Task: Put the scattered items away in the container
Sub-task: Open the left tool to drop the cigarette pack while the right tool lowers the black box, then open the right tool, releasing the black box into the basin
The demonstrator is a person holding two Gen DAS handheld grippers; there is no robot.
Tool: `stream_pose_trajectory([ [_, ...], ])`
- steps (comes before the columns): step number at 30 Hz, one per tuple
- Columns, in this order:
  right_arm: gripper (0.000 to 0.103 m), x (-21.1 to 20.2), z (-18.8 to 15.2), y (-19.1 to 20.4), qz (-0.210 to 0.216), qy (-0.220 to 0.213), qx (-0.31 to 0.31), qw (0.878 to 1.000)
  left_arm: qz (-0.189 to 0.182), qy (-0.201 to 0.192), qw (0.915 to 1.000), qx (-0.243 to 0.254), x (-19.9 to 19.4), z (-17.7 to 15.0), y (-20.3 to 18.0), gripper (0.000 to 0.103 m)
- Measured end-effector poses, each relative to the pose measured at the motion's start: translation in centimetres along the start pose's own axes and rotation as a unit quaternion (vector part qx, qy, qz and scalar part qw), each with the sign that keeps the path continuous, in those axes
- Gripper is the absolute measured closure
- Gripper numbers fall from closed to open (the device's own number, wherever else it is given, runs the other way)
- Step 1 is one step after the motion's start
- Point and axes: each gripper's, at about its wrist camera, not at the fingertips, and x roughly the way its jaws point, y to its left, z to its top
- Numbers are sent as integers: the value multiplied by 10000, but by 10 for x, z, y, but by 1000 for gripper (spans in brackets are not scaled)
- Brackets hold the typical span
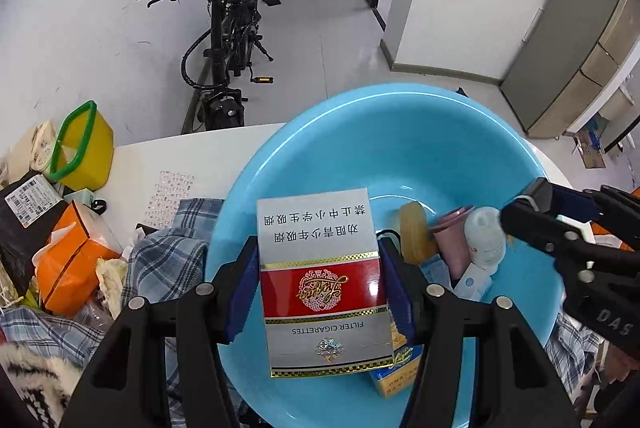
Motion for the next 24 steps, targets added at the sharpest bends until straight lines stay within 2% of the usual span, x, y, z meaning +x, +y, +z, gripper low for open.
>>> stream_pose_trajectory([
  [3,63,6,-3,1,27,56,-1,10000,-111,23,9999,-8,7,0,-1,43],
  [4,63,7,-3,1,33,80,-10,10000,-88,14,10000,25,9,0,-3,40],
  [5,63,7,-5,2,37,83,-23,10000,10,25,10000,73,12,-1,-5,25],
  [7,63,6,-6,2,20,60,-54,10000,247,-120,9994,208,12,-2,-8,10],
  [9,63,4,-5,0,-18,29,-45,10000,368,-286,9986,245,8,-3,-10,10],
  [13,63,2,-4,-1,-32,3,-4,10000,149,-186,9997,9,4,-1,-3,10],
  [17,63,5,-4,1,-63,23,-22,10000,204,-238,9995,81,0,-1,-5,10],
  [20,63,8,-4,1,-59,51,-7,10000,137,-121,9997,137,4,-3,-5,10],
  [24,63,16,-6,3,-57,255,-86,9996,147,-70,9999,-21,8,-5,1,10],
])
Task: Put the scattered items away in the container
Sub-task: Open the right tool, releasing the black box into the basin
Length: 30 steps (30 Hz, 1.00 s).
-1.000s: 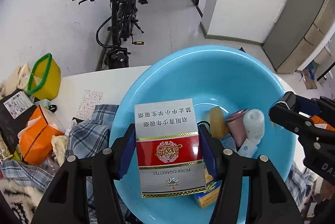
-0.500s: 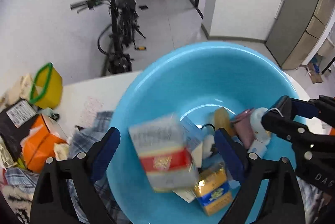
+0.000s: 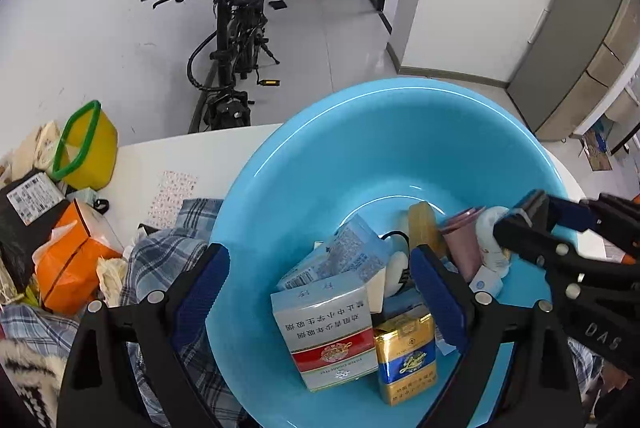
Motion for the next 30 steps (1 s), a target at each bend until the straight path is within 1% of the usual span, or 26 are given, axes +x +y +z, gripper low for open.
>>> stream_pose_trajectory([
  [2,52,3,-2,-2,-177,43,99,9998,19,13,10000,10,1,-1,2,10],
  [3,39,4,-2,-3,-155,35,158,9997,41,12,10000,3,2,-1,3,10],
  [4,37,3,-2,-5,-73,5,223,9997,61,23,10000,-2,3,-2,3,10],
  [5,37,2,-2,-7,-28,-25,273,9996,75,37,10000,-7,3,-2,4,10],
  [10,37,-2,-2,-6,-212,-130,140,9996,39,73,10000,-48,5,-6,7,10],
  [15,37,-2,-4,-9,-124,-104,217,9996,33,75,9999,-99,7,-8,7,10],
  [18,37,-3,-6,-11,-141,-196,260,9994,-25,63,9999,-79,6,-8,7,10],
  [21,37,-8,-9,-11,-106,-446,255,9986,-141,-143,9998,-29,-2,-9,6,10],
  [24,37,-16,-13,-9,-151,-786,229,9965,-49,-508,9987,-43,-16,-12,7,10],
  [25,34,-19,-14,-7,-179,-914,203,9954,-29,-653,9979,-32,-21,-13,6,10],
  [26,30,-23,-17,-7,-195,-1068,188,9939,-14,-821,9966,-38,-27,-16,7,10],
  [27,20,-27,-19,-6,-222,-1195,180,9924,-20,-987,9951,-58,-33,-19,7,10],
  [28,6,-31,-23,-6,-322,-1365,186,9899,-32,-1173,9931,-87,-38,-23,8,10],
  [29,1,-36,-26,-5,-424,-1519,200,9873,-12,-1376,9904,-95,-44,-28,9,9],
  [30,0,-40,-30,-5,-506,-1681,201,9843,61,-1570,9876,-60,-49,-33,9,9],
])
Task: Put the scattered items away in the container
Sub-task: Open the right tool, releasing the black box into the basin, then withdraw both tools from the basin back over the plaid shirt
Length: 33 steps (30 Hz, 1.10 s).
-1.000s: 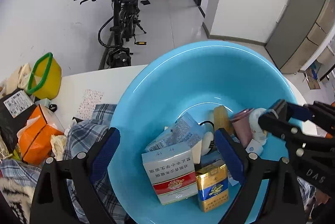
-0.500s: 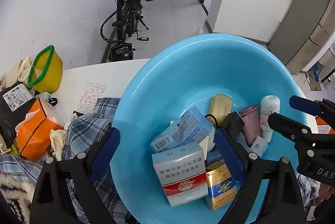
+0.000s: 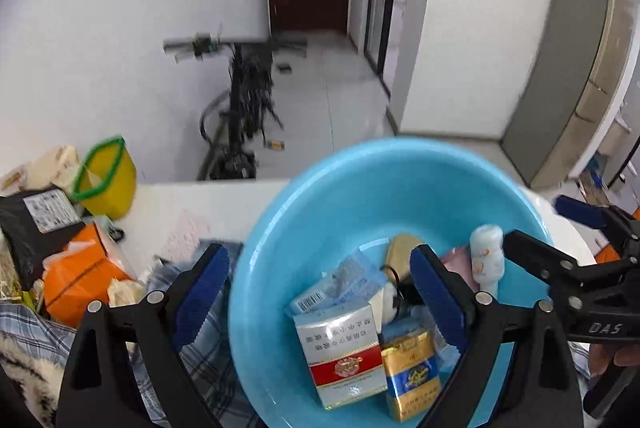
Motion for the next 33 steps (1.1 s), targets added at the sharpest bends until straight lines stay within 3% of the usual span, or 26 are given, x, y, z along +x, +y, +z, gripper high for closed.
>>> stream_pose_trajectory([
  [2,0,-9,-3,1,-57,-202,-60,9998,141,-352,9992,107,-13,-6,0,0],
  [7,0,-28,-9,3,-110,-391,-224,9989,79,-753,9971,113,-35,-19,5,0],
  [15,0,-49,-18,5,71,-375,-166,9991,59,-613,9978,231,-59,-38,6,0],
  [18,0,-63,-27,12,-161,-421,-308,9985,-118,-532,9980,323,-74,-51,9,0],
  [24,0,-100,-55,15,138,-738,-482,9960,-351,-386,9975,483,-103,-84,12,0],
  [29,0,-116,-82,14,323,-616,-434,9966,-608,-313,9952,701,-123,-117,4,0],
  [33,0,-127,-111,10,496,-523,-225,9971,-472,-373,9960,659,-136,-143,-2,0],
])
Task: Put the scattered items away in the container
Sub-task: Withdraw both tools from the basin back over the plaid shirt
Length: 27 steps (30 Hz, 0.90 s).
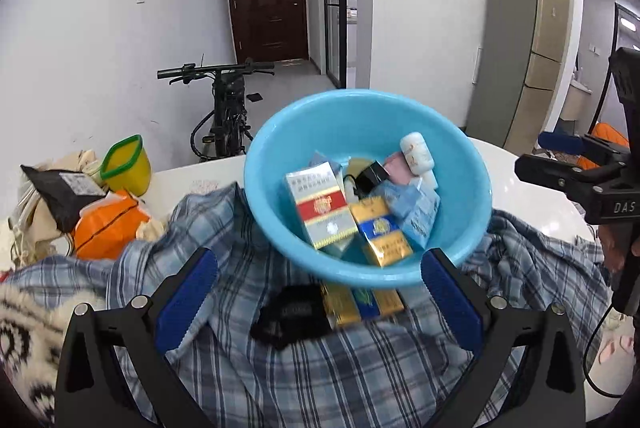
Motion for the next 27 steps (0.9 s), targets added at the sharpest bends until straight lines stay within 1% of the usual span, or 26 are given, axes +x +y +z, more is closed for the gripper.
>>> stream_pose_trajectory([
  [3,0,-9,-20,-3,103,30,185,9998,27,-54,9999,-135,-7,-14,-4,0],
  [6,0,-17,-36,-2,100,-8,290,9995,-13,-74,9997,-230,-11,-25,-7,0],
  [8,0,-19,-43,2,23,-3,168,9999,-166,68,9996,-234,-9,-29,-10,0],
  [10,0,-18,-44,5,-65,-12,41,10000,-314,123,9992,-197,-8,-31,-15,0],
  [11,0,-17,-44,6,-59,12,-1,10000,-329,125,9993,-142,-8,-31,-17,0],
  [16,0,-9,-49,8,56,197,-20,9998,-68,127,9997,191,-5,-32,-21,0],
  [20,0,2,-57,12,69,401,-149,9991,-168,406,9987,259,7,-38,-15,0],
  [22,0,9,-61,15,107,552,-181,9983,-315,688,9959,505,16,-41,-16,0],
  [27,0,26,-74,23,239,1045,-420,9933,-374,1244,9861,1033,35,-54,-19,0],
])
